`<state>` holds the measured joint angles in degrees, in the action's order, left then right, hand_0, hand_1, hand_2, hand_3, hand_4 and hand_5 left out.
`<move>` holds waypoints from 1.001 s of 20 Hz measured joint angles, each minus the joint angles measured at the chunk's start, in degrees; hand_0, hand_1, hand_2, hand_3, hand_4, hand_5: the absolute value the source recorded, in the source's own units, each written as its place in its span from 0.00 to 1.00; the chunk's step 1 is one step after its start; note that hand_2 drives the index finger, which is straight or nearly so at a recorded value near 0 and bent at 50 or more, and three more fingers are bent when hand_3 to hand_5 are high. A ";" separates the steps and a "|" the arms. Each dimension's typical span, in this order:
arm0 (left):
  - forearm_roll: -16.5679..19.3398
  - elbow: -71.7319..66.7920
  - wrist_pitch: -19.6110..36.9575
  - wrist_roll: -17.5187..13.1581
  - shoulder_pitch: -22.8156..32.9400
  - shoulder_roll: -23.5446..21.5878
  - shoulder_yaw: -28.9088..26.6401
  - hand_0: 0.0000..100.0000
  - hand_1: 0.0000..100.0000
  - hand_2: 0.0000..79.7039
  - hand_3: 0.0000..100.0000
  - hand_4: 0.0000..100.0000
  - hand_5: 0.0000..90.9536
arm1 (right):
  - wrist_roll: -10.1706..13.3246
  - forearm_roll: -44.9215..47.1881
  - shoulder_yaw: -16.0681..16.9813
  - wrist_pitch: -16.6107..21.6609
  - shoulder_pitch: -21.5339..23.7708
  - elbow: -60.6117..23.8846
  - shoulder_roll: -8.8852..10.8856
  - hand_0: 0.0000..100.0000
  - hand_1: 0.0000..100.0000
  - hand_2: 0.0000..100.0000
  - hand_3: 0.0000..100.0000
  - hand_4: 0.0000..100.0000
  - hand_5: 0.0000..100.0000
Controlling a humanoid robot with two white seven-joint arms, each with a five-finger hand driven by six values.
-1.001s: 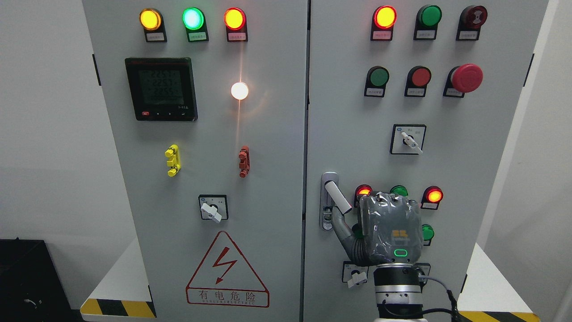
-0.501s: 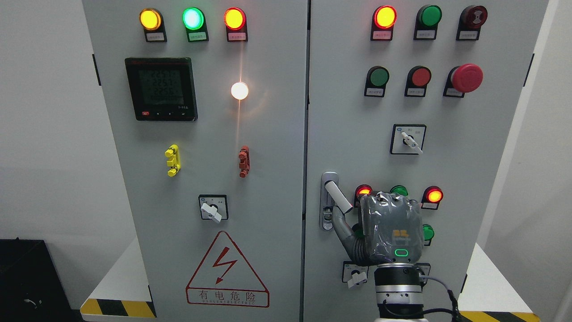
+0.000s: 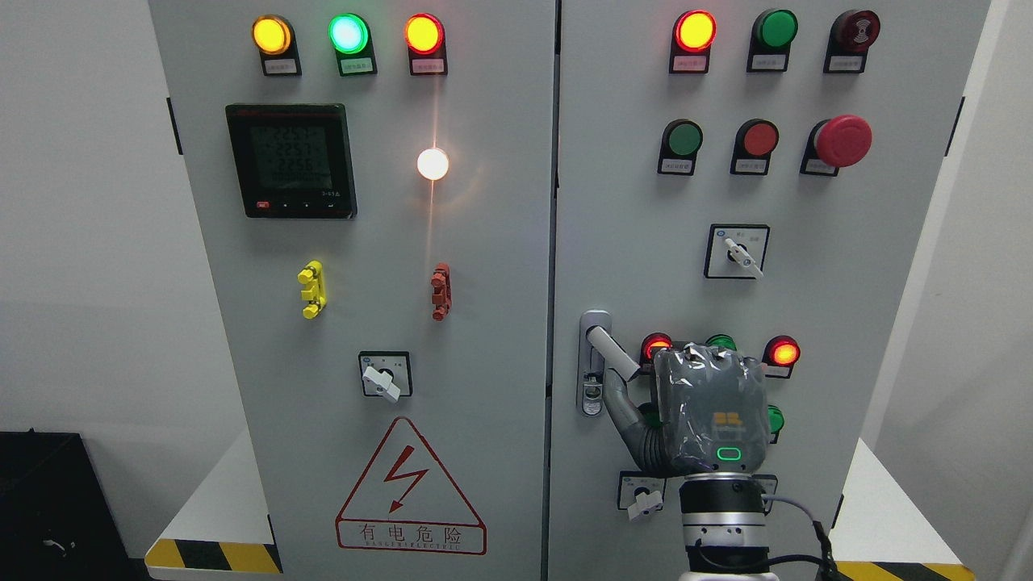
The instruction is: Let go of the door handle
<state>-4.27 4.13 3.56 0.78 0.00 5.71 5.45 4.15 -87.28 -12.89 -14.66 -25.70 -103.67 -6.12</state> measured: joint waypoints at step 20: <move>0.00 0.00 0.00 0.00 0.00 0.00 0.00 0.12 0.56 0.00 0.00 0.00 0.00 | 0.29 -0.06 0.28 -0.01 -0.37 -0.31 0.55 0.48 0.39 0.95 1.00 1.00 1.00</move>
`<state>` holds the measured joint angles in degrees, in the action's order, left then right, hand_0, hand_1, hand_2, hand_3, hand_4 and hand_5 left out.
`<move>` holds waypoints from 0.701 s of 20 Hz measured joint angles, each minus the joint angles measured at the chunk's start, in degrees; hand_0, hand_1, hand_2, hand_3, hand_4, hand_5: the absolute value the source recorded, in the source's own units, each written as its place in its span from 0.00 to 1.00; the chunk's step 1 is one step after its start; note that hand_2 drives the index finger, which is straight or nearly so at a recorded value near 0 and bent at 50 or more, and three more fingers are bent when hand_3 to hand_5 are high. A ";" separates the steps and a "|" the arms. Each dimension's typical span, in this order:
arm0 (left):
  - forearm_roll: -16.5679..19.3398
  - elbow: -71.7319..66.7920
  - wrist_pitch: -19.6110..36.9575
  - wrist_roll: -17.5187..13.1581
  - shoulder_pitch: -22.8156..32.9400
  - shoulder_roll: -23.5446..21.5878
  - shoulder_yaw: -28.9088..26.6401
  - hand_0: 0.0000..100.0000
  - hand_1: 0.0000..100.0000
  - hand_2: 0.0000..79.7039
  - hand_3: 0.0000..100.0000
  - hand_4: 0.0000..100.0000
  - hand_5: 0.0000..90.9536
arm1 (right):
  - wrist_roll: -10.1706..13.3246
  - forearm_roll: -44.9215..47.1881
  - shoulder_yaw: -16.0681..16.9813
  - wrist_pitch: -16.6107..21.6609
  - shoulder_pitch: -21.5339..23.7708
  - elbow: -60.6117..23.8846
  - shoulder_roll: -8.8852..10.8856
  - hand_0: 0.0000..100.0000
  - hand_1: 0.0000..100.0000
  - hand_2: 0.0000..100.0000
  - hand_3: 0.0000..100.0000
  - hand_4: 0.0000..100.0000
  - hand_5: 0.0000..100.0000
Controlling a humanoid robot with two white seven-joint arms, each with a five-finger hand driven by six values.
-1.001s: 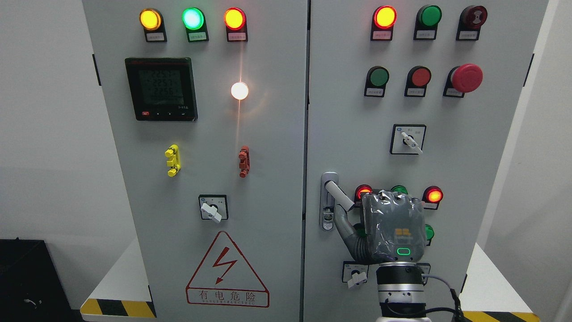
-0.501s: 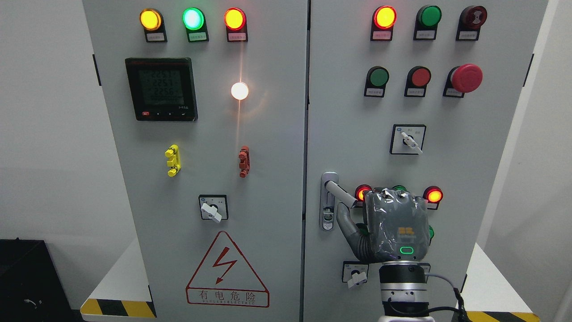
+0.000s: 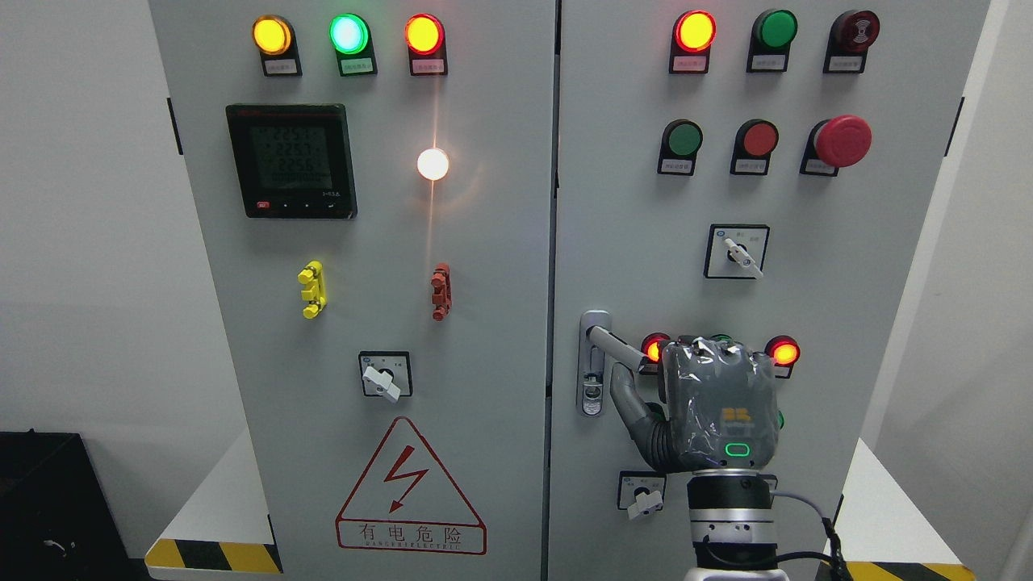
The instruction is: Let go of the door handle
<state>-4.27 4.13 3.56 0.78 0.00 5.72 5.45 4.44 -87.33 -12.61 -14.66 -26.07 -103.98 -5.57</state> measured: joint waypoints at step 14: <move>0.00 0.00 0.00 0.00 0.00 0.00 0.00 0.12 0.56 0.00 0.00 0.00 0.00 | 0.49 -0.22 0.04 0.00 -0.13 -0.04 0.09 0.48 0.39 0.95 1.00 1.00 1.00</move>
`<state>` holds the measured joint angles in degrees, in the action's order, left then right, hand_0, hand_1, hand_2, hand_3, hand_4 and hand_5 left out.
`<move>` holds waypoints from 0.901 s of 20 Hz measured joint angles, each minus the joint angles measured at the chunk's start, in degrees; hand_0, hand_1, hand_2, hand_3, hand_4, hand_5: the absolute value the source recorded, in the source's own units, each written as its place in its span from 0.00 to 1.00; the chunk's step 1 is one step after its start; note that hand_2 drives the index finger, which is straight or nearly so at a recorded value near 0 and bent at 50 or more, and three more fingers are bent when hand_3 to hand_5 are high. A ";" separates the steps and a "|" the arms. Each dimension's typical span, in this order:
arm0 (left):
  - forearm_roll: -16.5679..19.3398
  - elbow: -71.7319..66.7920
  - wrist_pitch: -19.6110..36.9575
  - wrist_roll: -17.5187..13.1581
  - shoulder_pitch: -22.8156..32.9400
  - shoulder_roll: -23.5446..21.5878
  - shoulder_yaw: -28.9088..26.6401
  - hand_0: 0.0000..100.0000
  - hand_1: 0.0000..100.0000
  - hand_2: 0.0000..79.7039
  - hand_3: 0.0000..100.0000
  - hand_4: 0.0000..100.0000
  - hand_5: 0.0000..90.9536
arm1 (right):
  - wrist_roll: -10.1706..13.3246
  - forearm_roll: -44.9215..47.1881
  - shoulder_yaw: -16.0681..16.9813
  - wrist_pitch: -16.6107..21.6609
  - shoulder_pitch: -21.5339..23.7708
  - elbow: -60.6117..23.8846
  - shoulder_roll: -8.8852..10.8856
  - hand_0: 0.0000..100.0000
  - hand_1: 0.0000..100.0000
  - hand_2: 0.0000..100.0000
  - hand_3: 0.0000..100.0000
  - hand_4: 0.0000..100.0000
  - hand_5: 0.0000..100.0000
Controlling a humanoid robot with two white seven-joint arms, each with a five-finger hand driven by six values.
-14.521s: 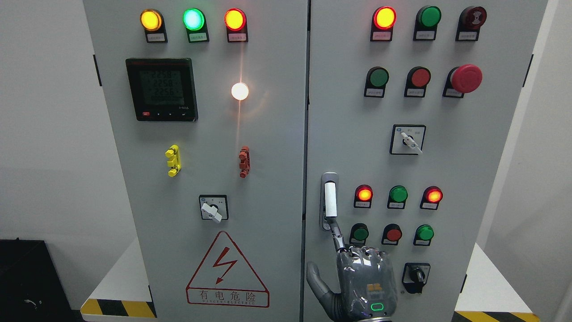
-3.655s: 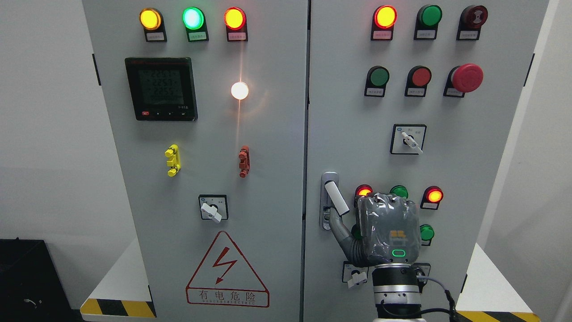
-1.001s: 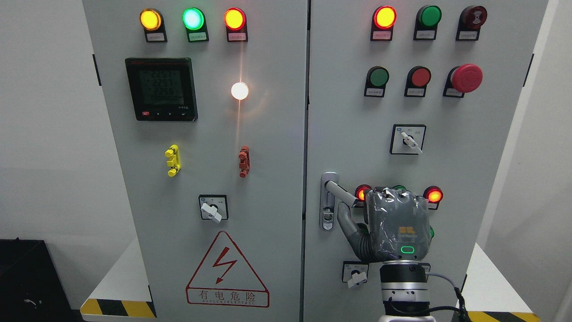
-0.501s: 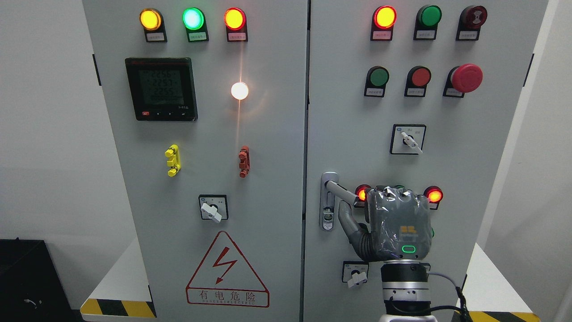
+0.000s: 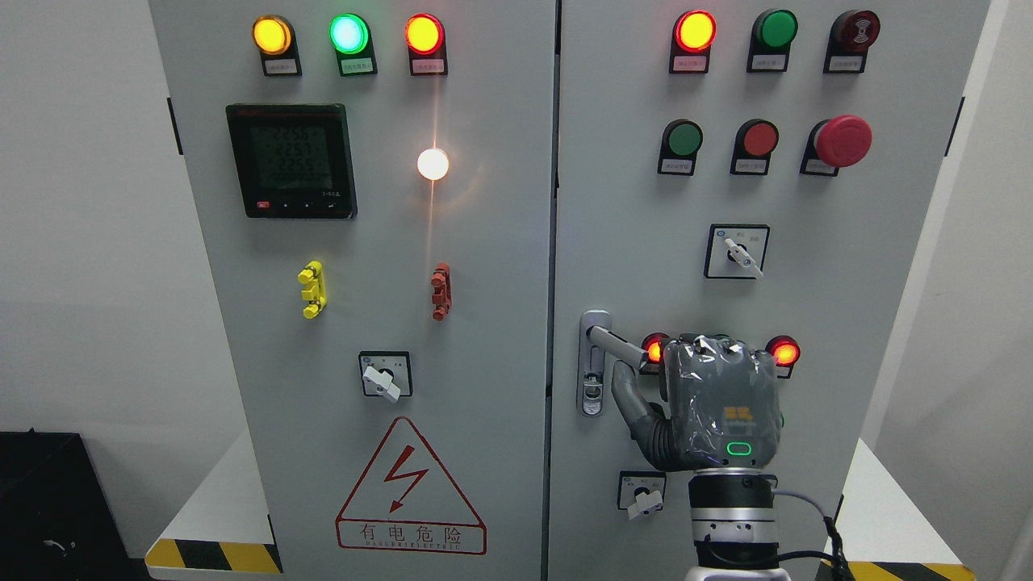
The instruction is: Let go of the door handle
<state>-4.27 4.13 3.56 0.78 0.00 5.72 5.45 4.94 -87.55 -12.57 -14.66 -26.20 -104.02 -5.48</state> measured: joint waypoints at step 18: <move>-0.01 0.00 0.00 0.00 0.00 0.00 0.00 0.12 0.56 0.00 0.00 0.00 0.00 | 0.14 -0.66 0.28 0.06 -0.07 0.04 0.03 0.47 0.39 0.95 1.00 1.00 1.00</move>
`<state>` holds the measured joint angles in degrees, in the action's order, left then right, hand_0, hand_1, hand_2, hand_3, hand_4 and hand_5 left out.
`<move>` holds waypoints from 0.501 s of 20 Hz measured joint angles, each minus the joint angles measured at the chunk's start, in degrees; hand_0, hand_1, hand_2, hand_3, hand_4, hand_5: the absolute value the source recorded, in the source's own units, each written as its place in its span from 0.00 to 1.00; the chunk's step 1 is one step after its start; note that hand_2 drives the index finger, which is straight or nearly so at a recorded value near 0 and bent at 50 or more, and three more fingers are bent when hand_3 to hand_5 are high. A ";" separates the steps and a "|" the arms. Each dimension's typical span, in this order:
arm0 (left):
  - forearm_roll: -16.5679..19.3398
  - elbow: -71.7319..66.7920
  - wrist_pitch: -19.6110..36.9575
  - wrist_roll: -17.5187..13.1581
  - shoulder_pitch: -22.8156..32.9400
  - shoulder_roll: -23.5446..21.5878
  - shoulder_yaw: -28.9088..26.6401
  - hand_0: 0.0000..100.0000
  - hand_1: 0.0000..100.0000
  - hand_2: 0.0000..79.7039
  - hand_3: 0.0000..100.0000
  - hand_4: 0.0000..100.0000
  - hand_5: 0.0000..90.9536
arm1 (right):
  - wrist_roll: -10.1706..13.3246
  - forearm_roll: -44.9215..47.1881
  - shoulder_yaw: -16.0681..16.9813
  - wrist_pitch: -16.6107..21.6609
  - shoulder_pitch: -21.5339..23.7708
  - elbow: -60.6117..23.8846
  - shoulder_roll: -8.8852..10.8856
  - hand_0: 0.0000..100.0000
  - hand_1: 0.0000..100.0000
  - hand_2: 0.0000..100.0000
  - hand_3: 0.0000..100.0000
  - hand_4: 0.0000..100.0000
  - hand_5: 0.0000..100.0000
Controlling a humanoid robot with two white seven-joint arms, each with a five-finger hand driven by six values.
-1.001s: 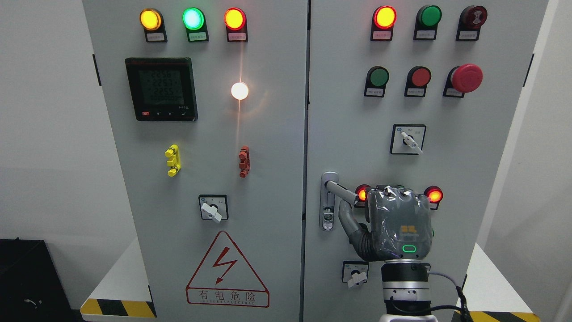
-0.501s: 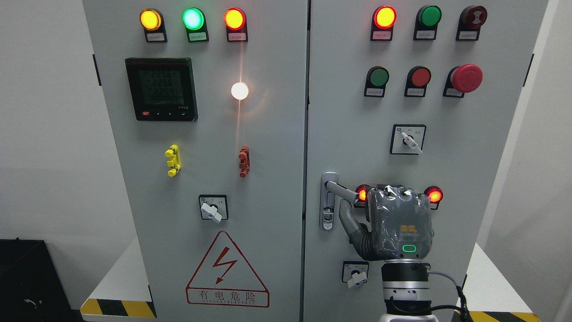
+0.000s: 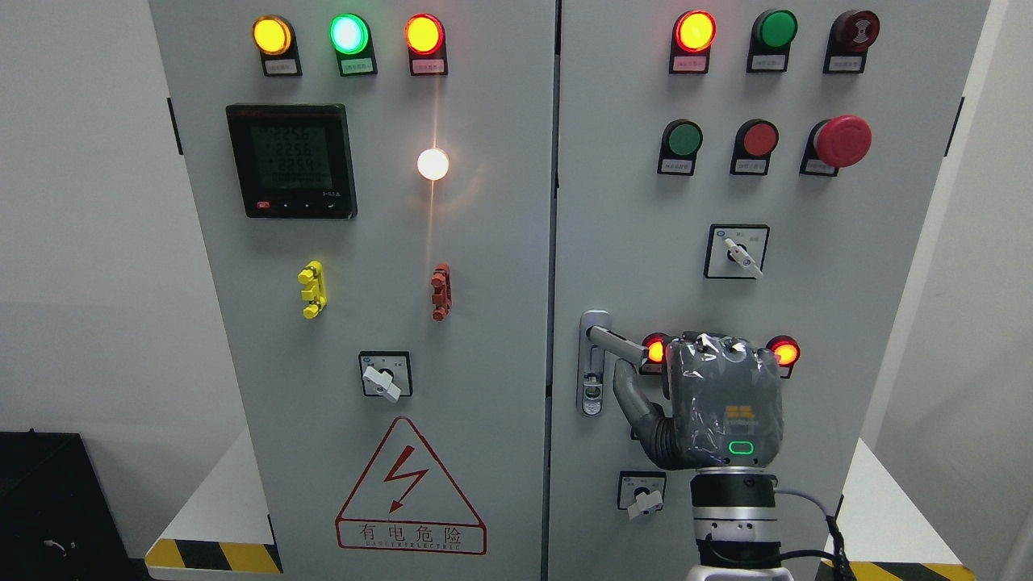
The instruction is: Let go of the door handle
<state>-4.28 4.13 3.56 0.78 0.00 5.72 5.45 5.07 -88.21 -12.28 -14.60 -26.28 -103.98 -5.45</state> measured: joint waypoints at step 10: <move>0.01 0.00 0.00 0.00 0.00 0.00 0.00 0.12 0.56 0.00 0.00 0.00 0.00 | 0.02 0.03 0.14 -0.05 -0.02 -0.07 0.00 0.47 0.39 0.95 1.00 1.00 1.00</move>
<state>-4.27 4.13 3.56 0.78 0.00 5.72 5.45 5.10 -88.18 -12.14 -14.66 -26.29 -104.05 -5.45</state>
